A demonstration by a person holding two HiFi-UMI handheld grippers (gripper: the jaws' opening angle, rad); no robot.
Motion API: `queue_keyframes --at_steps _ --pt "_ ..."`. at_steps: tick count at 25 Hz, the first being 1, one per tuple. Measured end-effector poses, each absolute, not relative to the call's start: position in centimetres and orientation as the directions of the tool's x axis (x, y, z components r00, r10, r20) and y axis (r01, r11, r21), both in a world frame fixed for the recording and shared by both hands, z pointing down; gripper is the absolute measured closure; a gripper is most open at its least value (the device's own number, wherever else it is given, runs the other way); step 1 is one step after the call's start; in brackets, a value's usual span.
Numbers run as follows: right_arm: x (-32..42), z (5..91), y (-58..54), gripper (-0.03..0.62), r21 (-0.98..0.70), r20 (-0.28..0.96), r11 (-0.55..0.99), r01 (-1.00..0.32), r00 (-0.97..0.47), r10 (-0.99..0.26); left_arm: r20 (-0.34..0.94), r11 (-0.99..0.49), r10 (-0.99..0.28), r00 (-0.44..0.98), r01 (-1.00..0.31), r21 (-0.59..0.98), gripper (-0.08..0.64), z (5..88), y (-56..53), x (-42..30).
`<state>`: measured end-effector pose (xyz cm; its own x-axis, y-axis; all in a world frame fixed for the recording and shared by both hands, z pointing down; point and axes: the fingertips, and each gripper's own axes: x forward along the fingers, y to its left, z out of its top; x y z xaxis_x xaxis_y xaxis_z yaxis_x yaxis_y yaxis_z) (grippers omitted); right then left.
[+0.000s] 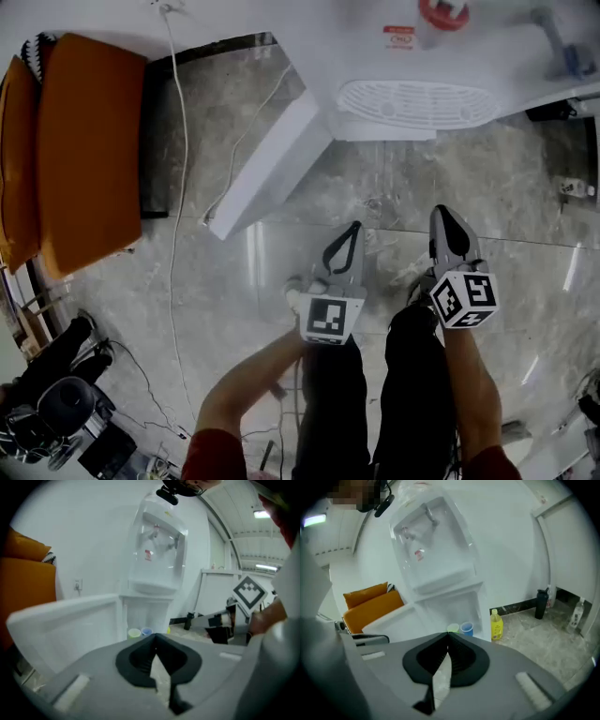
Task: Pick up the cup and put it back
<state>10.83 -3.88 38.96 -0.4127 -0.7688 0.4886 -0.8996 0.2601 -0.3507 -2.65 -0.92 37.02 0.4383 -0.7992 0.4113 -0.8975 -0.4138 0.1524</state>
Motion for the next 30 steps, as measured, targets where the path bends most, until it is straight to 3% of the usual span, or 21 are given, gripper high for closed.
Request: queue_keyframes --at_steps 9,12,17,30 --pt "10.9 13.9 -0.3 0.591 -0.280 0.482 0.281 -0.918 -0.387 -0.786 0.395 -0.348 -0.856 0.334 -0.937 0.037 0.560 11.4 -0.5 -3.0" --pt "11.6 4.4 0.3 0.591 -0.235 0.418 0.338 -0.911 -0.408 -0.811 0.331 -0.370 -0.879 0.343 -0.929 -0.022 0.560 1.9 0.0 -2.3" --pt "12.7 -11.6 2.8 0.591 -0.151 0.312 0.444 -0.883 -0.469 -0.826 0.346 -0.397 -0.871 0.350 -0.915 -0.073 0.560 -11.9 3.6 -0.5" --pt "17.5 -36.5 5.9 0.591 -0.034 0.076 0.397 -0.917 -0.399 -0.914 0.094 -0.375 -0.927 0.363 -0.905 -0.200 0.560 -36.4 6.4 3.5"
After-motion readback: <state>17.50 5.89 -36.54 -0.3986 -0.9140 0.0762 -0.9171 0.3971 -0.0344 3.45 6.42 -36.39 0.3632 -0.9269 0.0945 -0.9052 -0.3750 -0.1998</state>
